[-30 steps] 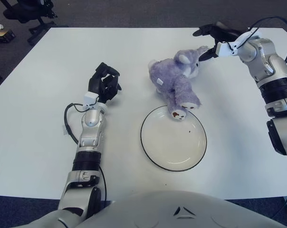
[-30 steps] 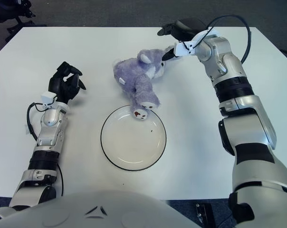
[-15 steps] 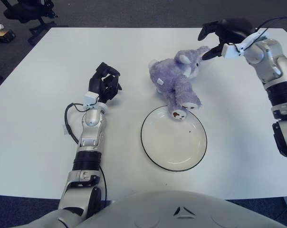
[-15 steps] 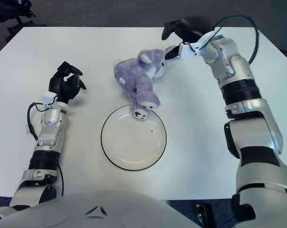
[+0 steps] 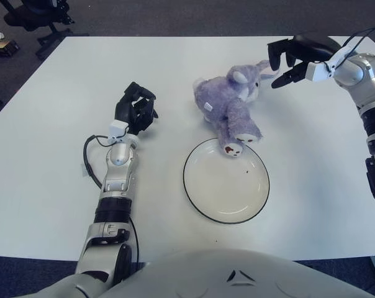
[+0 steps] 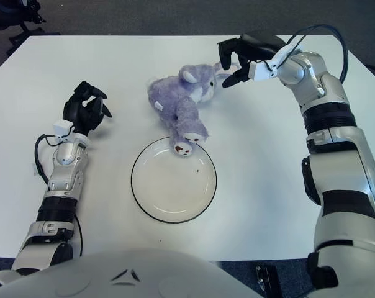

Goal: Put the doll into the plate.

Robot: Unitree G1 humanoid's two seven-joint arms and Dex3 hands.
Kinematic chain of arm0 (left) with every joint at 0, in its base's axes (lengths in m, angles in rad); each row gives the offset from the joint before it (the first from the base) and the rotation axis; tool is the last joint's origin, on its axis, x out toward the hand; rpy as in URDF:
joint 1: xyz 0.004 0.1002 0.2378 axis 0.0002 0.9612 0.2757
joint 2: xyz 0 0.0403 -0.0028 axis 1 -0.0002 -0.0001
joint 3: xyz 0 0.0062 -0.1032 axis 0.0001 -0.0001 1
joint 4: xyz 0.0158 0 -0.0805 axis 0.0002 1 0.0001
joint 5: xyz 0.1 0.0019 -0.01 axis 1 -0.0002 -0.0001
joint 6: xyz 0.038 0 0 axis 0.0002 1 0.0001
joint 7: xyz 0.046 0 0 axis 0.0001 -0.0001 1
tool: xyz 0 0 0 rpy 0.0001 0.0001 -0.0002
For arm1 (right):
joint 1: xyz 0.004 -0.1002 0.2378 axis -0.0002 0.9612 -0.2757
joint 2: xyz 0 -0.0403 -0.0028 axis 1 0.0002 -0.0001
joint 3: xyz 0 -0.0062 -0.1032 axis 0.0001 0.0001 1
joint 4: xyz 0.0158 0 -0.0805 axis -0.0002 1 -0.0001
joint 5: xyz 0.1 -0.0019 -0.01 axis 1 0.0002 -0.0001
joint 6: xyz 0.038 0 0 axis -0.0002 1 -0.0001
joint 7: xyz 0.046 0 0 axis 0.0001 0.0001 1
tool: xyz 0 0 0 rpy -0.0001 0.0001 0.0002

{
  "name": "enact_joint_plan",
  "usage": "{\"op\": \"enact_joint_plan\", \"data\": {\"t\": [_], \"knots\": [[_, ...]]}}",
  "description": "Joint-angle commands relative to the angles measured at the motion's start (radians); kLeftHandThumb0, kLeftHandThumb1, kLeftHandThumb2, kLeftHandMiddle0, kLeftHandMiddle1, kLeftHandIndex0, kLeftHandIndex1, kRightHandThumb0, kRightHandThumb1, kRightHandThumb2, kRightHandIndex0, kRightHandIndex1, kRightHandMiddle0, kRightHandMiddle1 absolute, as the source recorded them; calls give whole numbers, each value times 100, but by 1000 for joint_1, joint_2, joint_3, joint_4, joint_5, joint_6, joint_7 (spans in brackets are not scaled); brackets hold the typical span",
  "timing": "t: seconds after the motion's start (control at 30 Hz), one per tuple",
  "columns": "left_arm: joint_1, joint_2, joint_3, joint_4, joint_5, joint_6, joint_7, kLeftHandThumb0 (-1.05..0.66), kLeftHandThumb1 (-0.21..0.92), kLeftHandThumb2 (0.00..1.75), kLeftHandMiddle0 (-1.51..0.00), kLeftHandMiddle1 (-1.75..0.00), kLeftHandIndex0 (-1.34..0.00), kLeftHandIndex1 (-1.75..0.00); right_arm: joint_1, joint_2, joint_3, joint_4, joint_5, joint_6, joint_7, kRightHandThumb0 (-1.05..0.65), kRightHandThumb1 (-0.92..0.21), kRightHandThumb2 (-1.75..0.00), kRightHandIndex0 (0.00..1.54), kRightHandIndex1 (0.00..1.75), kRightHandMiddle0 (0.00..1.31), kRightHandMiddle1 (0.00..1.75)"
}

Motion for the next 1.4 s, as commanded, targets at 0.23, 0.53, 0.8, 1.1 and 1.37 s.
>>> {"op": "enact_joint_plan", "data": {"t": [0.23,0.53,0.8,1.1,1.37], "knots": [[55,-15,-1,44,-7,-6,-5,-27,92,45,-91,-175,-55,-175,-41,-4,-29,50,92,-77,108,-13,-89,-11,70,175,58,175],[57,-16,-2,41,-6,-3,-4,-26,92,46,-91,-175,-54,-175,-52,0,-37,94,147,-131,200,-14,-88,-13,70,175,58,175],[53,-14,-2,44,-4,-3,-4,-26,92,46,-91,-175,-54,-175,-44,12,-34,112,164,-160,249,-15,-86,-16,63,175,59,175],[52,-15,-2,44,-4,-2,-4,-27,92,45,-91,-175,-55,-175,-2,25,-28,33,157,-103,280,38,-51,-104,48,174,58,175],[54,-17,-4,40,-4,0,-4,-27,92,45,-91,-175,-55,-175,35,32,-29,-55,161,-44,306,41,-50,-103,51,168,56,175]]}}
